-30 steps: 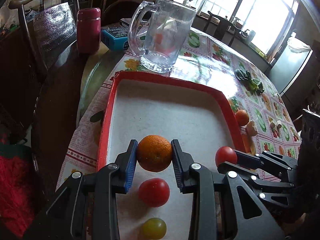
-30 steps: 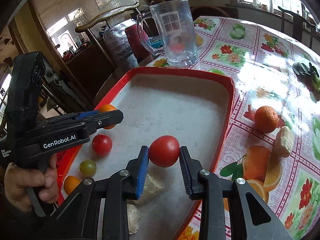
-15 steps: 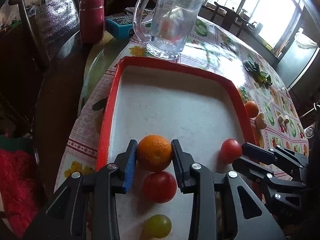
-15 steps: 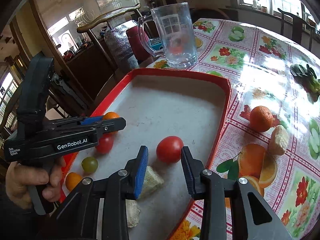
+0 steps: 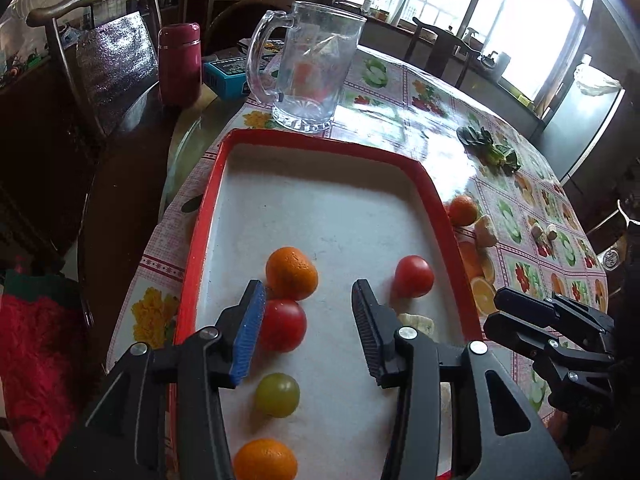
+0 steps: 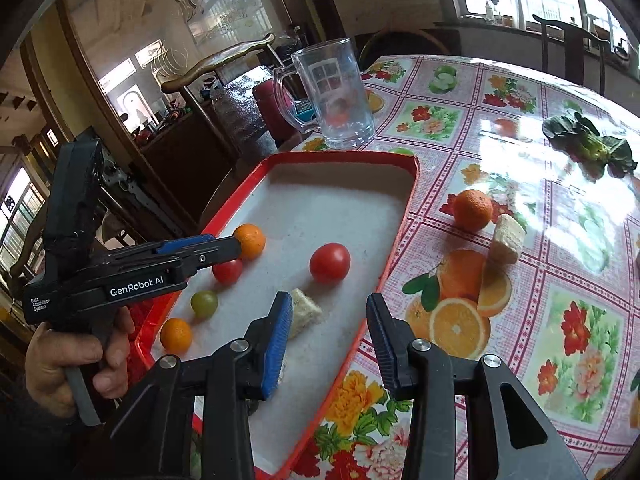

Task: Organize fruits
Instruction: 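Lower the orange and tomato into the tray and open both grippers, then reach both grippers back to the table toward the corn pieces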

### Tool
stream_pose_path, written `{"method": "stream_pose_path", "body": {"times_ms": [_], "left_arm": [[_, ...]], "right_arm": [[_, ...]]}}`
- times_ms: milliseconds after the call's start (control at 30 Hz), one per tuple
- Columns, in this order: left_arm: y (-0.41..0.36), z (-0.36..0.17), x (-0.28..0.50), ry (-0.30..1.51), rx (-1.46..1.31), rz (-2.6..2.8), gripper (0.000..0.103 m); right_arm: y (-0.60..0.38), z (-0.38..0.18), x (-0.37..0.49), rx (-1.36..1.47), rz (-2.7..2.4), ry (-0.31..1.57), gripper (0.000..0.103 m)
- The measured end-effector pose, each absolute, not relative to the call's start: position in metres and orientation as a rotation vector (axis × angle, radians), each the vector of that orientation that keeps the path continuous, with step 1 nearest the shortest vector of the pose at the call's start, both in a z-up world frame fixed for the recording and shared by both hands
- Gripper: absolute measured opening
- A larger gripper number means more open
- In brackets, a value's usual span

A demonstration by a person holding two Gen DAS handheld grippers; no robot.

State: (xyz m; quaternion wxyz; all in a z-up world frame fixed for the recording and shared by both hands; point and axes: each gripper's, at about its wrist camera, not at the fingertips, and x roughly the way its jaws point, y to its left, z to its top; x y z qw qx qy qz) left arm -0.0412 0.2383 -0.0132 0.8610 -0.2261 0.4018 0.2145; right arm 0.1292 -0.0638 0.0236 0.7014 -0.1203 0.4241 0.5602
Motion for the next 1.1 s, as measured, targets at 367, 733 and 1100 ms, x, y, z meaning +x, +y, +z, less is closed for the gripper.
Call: {"method": "stream_pose_path", "body": {"times_ms": [367, 733, 1100], "left_arm": [[0.19, -0.002, -0.026, 0.829, -0.447, 0.351, 0.043], [0.125, 0.008, 0.004, 0.826, -0.399, 0.196, 0.043], [0.086, 0.012, 0.027, 0.843, -0.362, 0.136, 0.043]], "right_arm": [[-0.145, 0.026, 0.161, -0.174, 1.116, 0.943, 0.041], [-0.229, 0.024, 0.201, -0.089, 0.943, 0.946, 0.041], [-0.273, 0.021, 0.221, -0.042, 0.88, 0.936, 0.042]]}}
